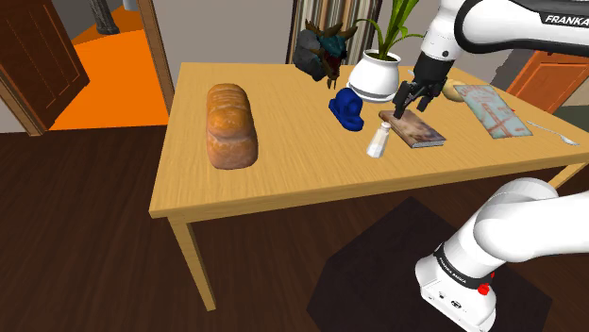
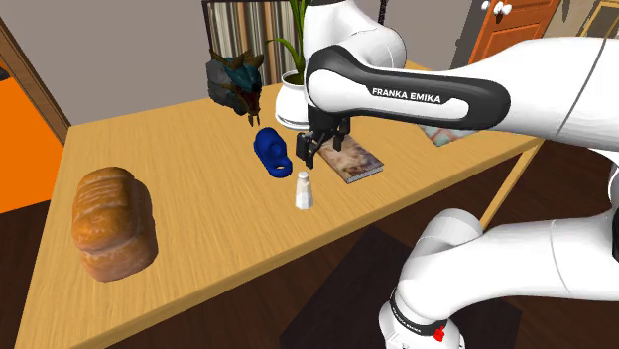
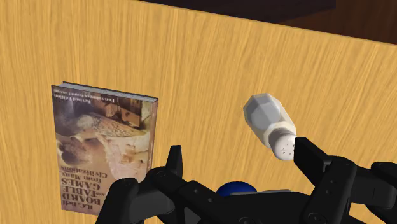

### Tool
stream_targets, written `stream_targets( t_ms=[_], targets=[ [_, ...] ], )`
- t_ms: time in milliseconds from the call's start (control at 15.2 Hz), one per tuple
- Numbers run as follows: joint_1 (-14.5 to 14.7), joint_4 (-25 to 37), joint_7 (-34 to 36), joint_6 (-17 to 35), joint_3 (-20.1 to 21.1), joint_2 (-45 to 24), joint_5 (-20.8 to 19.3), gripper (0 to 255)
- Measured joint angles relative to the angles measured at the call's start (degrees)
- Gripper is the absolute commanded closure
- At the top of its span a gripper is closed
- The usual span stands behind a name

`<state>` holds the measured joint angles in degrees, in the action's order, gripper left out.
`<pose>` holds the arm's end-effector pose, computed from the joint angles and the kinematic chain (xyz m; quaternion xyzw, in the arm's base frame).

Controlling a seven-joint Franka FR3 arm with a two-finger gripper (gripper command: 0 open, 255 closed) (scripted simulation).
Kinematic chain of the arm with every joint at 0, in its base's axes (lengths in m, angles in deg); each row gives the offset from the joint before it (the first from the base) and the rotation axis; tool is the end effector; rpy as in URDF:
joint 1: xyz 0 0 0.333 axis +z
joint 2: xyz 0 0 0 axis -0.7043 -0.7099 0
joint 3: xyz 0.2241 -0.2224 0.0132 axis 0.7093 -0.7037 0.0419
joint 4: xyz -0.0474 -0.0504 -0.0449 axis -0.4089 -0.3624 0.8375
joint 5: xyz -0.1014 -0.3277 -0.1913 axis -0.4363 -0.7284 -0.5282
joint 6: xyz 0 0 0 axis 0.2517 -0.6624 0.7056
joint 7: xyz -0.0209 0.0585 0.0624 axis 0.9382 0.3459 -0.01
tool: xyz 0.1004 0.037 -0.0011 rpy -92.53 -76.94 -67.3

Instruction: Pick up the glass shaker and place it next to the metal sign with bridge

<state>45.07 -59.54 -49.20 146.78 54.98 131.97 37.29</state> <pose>0.3209 -0.0218 0.5650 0.9956 -0.0804 0.0290 0.0380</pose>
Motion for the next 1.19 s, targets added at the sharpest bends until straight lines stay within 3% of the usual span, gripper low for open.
stream_targets(
  t_ms=[132,396,528,924,1188],
  targets=[
    [0.05,-1.74,1.19,1.46,0.26,1.37,0.86,0],
    [0.37,-12.16,9.14,13.32,2.03,8.85,6.68,0],
    [0.42,-15.49,10.57,16.87,2.39,10.48,7.78,0],
    [0.54,-19.51,11.06,22.83,2.66,9.18,8.33,0],
    [0.51,-19.85,11.0,23.59,2.62,8.78,8.32,0]
  ],
)
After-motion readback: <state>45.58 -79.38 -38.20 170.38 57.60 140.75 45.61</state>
